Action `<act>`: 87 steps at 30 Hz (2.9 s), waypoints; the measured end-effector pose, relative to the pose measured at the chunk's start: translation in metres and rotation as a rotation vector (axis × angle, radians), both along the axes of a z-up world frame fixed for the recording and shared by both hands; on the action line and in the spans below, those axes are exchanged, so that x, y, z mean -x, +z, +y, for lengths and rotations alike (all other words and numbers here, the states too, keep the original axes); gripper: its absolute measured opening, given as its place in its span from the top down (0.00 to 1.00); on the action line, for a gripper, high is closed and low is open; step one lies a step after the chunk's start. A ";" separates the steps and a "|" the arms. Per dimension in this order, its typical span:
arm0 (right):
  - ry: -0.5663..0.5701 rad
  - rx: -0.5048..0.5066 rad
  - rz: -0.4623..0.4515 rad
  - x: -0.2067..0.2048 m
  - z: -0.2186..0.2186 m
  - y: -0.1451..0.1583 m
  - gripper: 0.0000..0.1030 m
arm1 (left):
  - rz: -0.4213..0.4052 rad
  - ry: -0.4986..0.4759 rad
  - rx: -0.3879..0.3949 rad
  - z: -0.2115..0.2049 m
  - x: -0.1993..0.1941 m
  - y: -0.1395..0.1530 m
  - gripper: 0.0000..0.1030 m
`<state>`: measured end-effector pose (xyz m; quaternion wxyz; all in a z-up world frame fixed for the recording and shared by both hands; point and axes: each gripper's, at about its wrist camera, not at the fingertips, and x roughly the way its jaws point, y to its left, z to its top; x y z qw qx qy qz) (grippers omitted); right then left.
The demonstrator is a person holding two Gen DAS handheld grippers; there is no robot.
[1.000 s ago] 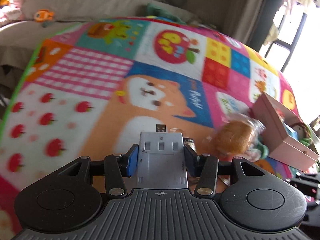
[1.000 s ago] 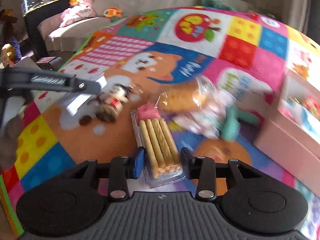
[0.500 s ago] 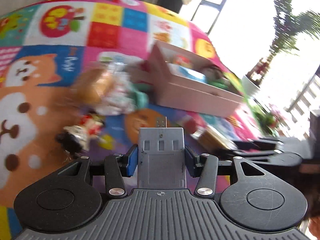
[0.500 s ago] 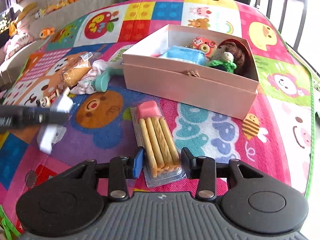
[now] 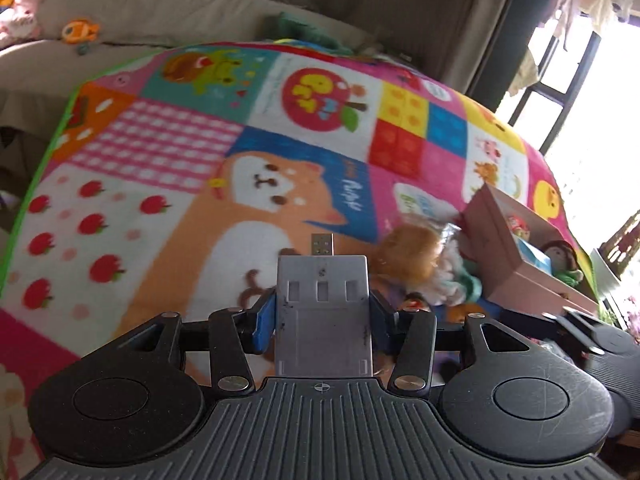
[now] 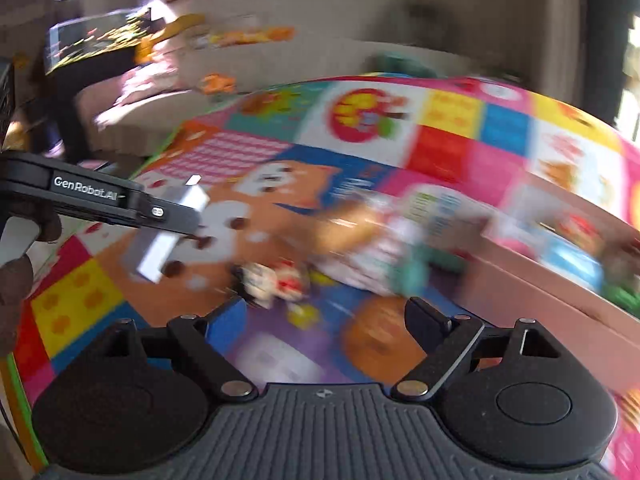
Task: Organize objects
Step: 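Grasp the small figurine with the right gripper while the left gripper holds the card reader, then lower the card reader into the pink box while the right gripper grasps the biscuit-stick pack, then carry the biscuit-stick pack with the right gripper and drop it into the pink box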
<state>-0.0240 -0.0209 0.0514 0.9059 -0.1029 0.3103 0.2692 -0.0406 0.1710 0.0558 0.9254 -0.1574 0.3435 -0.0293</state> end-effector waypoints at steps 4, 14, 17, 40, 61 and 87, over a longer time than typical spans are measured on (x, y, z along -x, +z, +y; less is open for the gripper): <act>0.001 0.034 0.038 -0.026 0.031 -0.015 0.17 | 0.012 -0.019 0.000 0.001 0.004 -0.005 0.49; 0.005 0.046 0.092 -0.003 -0.013 -0.005 0.38 | 0.028 -0.150 0.025 -0.032 0.005 -0.017 0.49; -0.042 0.098 0.074 0.015 -0.045 -0.005 0.38 | 0.036 -0.221 0.024 -0.057 0.003 -0.022 0.49; -0.332 -0.021 0.162 -0.002 -0.134 -0.019 0.65 | 0.102 -0.407 -0.078 -0.141 0.004 -0.029 0.49; -0.397 -0.177 0.011 0.045 -0.216 0.036 0.69 | -0.084 -0.445 -0.063 -0.252 -0.166 0.014 0.49; -0.344 0.010 0.152 0.060 -0.206 0.025 0.69 | -0.068 -0.383 -0.001 -0.146 -0.050 0.004 0.51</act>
